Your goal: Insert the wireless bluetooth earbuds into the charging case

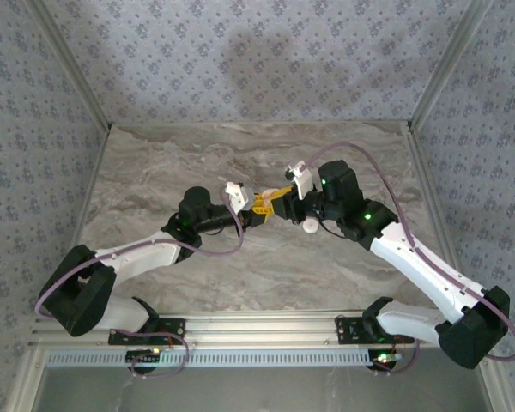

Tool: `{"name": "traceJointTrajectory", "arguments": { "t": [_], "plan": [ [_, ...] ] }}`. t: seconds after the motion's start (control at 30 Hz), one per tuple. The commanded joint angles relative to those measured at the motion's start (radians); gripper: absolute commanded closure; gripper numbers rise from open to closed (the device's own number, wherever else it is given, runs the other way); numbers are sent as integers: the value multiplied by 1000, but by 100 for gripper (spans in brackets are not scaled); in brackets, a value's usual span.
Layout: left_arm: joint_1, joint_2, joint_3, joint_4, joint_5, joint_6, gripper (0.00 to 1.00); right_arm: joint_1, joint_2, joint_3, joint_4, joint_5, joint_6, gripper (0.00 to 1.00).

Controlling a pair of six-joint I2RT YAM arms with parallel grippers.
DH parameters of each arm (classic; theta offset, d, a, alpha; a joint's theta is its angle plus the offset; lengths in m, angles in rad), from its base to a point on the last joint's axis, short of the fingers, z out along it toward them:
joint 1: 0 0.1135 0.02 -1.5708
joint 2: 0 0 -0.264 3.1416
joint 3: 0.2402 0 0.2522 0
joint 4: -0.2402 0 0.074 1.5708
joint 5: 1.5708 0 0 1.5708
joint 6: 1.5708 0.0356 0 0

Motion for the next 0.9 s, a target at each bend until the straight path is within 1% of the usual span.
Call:
{"name": "traceJointTrajectory", "arguments": {
  "t": [0.0, 0.3, 0.63, 0.87],
  "plan": [
    [-6, -36, 39, 31, 16, 2, 83, -11, -9, 23, -36, 69, 1, 75],
    [-7, -38, 36, 33, 17, -2, 83, -11, 13, 24, 17, 22, 14, 74],
    [-8, -40, 36, 33, 19, -4, 83, 4, 44, 42, 44, 6, 18, 74],
    [-8, -45, 34, 31, 17, -3, 83, 7, 41, 46, 10, 62, 14, 70]
  ]
}}
